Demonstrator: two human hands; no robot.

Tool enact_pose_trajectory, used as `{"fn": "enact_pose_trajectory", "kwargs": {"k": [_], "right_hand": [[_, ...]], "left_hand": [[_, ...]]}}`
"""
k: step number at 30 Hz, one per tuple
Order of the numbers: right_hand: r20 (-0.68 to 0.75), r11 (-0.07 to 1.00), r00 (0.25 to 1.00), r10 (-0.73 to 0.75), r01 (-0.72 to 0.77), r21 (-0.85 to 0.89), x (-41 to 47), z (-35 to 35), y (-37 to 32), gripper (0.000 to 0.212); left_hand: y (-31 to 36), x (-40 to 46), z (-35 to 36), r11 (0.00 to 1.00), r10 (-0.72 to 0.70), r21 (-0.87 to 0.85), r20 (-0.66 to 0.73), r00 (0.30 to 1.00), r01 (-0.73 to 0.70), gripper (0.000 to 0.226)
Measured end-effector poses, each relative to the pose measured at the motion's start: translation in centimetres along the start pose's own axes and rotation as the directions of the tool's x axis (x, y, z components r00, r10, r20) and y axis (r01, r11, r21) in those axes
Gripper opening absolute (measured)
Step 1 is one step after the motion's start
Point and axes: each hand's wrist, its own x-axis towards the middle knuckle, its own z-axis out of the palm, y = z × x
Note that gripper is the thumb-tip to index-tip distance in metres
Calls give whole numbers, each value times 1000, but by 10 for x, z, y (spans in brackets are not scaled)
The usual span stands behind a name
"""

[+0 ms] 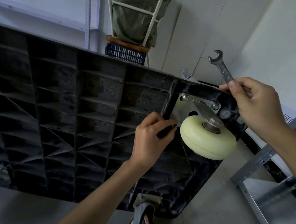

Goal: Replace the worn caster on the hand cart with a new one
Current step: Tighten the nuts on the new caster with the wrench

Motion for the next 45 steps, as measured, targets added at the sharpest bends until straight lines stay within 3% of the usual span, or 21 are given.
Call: {"fn": "enact_pose_trajectory", "kwargs": {"k": [8,19,30,39,45], "right_hand": [[-7,1000,1000,-4,4,6,-1,0,0,31],[-11,1000,1000,-8,8,0,0,0,3,32],[5,1000,1000,-17,17,-2,0,0,2,29],[6,1000,1000,-13,13,0,-1,-1,2,29],[6,1000,1000,-3,3,7,-2,-1,0,27]], "left_hand": [[6,-3,2,997,-79,16,-15,997,79,21],[-6,-10,5,988,107,111,-10,994,-105,28],[5,-6,4,995,-94,26,-102,990,97,21],[2,-9,7,997,36,74,-14,999,-35,30],[5,-10,5,998,-14,67,-23,1000,15,33]]}}
